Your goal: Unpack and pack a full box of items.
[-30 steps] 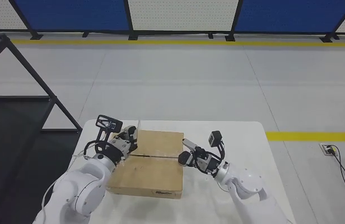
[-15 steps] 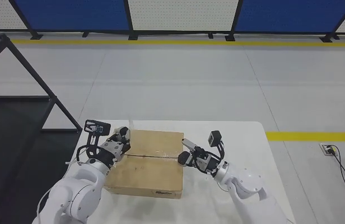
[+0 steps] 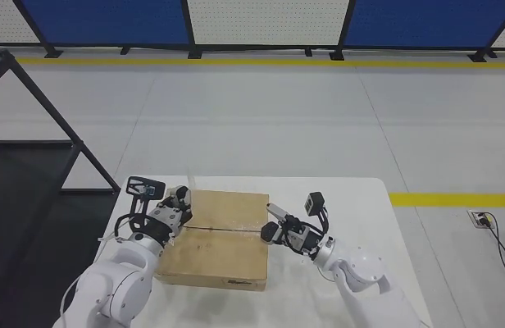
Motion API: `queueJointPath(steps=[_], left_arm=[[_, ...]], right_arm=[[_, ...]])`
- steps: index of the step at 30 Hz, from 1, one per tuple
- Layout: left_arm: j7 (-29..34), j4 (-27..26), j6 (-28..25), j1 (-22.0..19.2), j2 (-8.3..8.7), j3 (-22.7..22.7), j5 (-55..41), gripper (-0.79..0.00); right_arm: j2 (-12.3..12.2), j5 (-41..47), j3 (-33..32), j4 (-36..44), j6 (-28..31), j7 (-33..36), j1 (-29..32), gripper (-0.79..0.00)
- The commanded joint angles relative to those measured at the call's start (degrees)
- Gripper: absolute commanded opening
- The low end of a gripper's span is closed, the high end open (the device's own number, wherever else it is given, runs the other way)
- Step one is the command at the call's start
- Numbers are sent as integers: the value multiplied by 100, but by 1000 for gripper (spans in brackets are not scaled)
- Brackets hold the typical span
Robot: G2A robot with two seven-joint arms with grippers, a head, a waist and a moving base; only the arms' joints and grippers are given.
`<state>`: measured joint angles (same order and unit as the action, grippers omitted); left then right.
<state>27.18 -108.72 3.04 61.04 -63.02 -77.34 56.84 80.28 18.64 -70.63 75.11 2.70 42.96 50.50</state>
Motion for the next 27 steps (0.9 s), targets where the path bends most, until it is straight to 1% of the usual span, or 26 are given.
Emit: queueJointPath(steps=[1, 5, 16, 27], left_arm=[[-6, 8, 3, -2, -7, -3, 0, -785], [-11, 11, -27, 14, -18, -10, 4, -785], [-74, 23, -87, 113, -44, -82, -42, -785], [-232, -9, -146, 287, -62, -235, -129, -785]], right_arm=[[8, 74, 25, -5, 37, -43, -7, 0], [41, 127, 162, -77, 13, -199, -110, 0], [201, -53, 797, -313, -301, -736, -626, 0], [371, 90, 1229, -813, -416, -821, -1125, 0]])
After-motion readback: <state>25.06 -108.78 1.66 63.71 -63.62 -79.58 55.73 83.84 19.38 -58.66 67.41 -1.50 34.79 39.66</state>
